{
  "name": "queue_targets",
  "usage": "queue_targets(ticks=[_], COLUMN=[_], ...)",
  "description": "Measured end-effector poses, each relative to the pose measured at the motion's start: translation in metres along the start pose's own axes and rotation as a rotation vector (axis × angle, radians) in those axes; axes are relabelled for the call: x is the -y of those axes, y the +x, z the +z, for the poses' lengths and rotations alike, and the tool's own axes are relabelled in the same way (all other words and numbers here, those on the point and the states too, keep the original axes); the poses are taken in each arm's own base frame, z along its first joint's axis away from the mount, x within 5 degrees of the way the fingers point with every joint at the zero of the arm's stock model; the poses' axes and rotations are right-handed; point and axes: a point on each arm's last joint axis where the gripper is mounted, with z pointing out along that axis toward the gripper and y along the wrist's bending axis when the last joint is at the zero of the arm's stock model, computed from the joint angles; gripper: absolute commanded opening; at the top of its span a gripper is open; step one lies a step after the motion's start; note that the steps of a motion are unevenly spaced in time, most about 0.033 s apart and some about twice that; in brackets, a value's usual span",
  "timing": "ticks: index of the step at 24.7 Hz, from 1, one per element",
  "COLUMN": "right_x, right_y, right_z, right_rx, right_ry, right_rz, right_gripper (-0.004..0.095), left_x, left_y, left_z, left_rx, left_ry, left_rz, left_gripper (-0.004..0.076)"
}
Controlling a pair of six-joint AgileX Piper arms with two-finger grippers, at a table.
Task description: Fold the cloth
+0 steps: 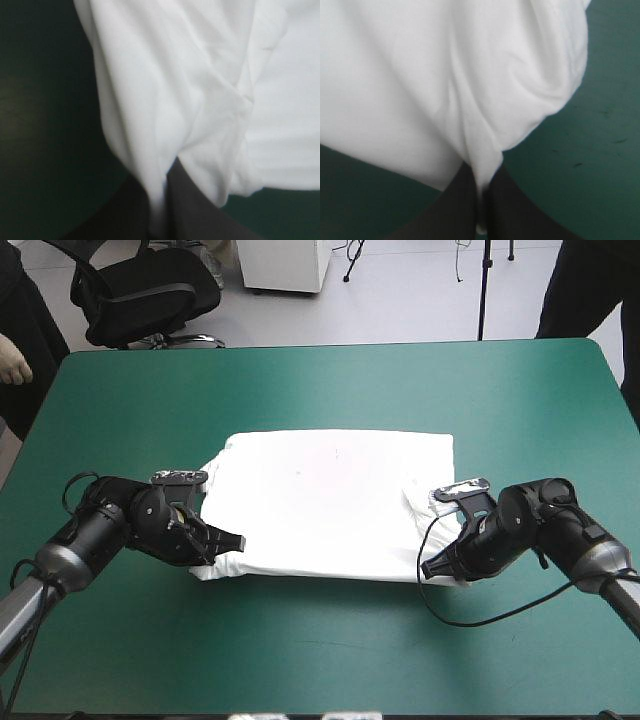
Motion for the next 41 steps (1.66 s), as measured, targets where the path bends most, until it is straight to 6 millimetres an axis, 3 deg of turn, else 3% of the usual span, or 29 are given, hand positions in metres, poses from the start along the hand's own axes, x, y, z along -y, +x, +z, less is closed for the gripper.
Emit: queue_targets(ticks=[5,11,16,20,24,27,31,37,41], right_x=[-0.002,-0.002,0.000,0.008,0.032,0.053,0.060,0.066,0.068], right_y=[-0.002,-0.022,-0.039,-0.069,-0.108,-0.141,-0.170,-0.182,-0.182], right_z=[-0.016,-0.042,-0.062,-0.068,-0.054,-0.036,0.002,0.048,0.066], right_rx=[0.051,0.179,0.290,0.400,0.457,0.478,0.434,0.357,0.311], right_ry=[-0.003,0.024,0.073,0.132,0.160,0.161,0.128,0.099,0.087], right_rz=[0.025,0.054,0.069,0.090,0.154,0.196,0.188,0.199,0.167], right_gripper=[-0.0017,-0.0017,-0.0017,-0.0018,-0.0017,-0.0017,-0.0018,-0.0016,0.0031], left_x=[0.001,0.003,0.008,0.014,0.017,0.019,0.011,0.004,0.002], left_y=[0.004,-0.005,-0.030,-0.068,-0.107,-0.134,-0.157,-0.166,-0.168], left_z=[-0.015,-0.019,-0.043,-0.057,-0.040,-0.015,0.027,0.063,0.080], left_rx=[0.063,0.146,0.322,0.449,0.496,0.510,0.497,0.471,0.447], left_ry=[0.021,0.038,0.044,0.015,-0.032,-0.059,-0.072,-0.079,-0.083], left_rz=[-0.018,-0.023,0.006,0.048,0.090,0.112,0.103,0.095,0.096], left_gripper=[-0.0017,-0.0017,-0.0017,-0.0017,-0.0017,-0.0017,-0.0017,-0.0017,-0.0012])
